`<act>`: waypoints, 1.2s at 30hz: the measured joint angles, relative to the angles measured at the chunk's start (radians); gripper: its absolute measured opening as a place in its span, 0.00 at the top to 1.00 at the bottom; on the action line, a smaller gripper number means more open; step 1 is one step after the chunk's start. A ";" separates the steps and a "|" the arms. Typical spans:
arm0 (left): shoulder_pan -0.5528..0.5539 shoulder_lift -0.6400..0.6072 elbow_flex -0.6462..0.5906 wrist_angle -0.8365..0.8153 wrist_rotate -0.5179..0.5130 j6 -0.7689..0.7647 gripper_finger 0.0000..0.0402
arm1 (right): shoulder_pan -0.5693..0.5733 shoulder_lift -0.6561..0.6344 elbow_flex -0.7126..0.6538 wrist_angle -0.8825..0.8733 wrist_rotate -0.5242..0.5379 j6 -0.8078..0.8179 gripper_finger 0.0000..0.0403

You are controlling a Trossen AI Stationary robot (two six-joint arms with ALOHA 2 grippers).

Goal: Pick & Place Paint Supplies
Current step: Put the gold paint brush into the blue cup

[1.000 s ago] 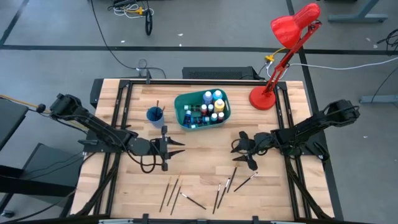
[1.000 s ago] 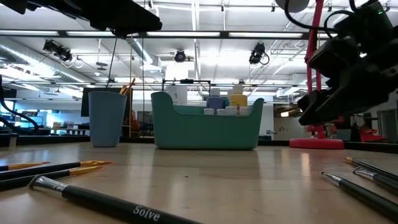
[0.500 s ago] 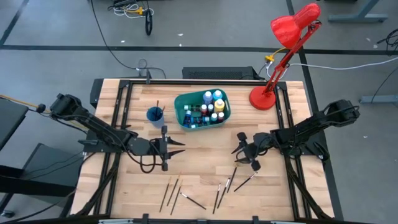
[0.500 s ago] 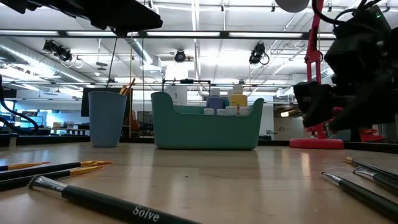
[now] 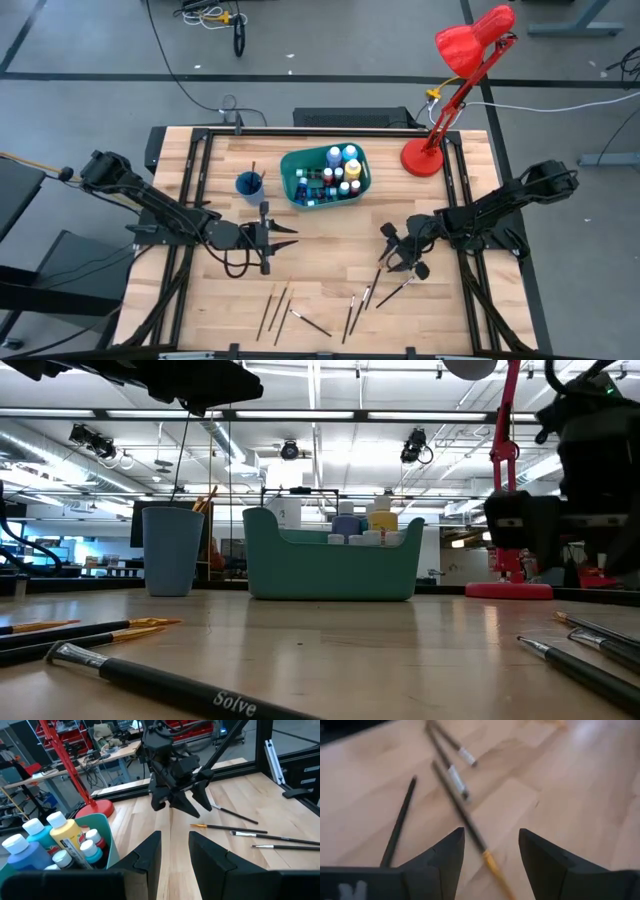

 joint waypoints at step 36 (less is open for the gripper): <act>0.000 0.000 0.000 0.004 0.000 -0.016 0.73 | -0.020 0.318 0.005 0.178 -0.035 -0.035 0.83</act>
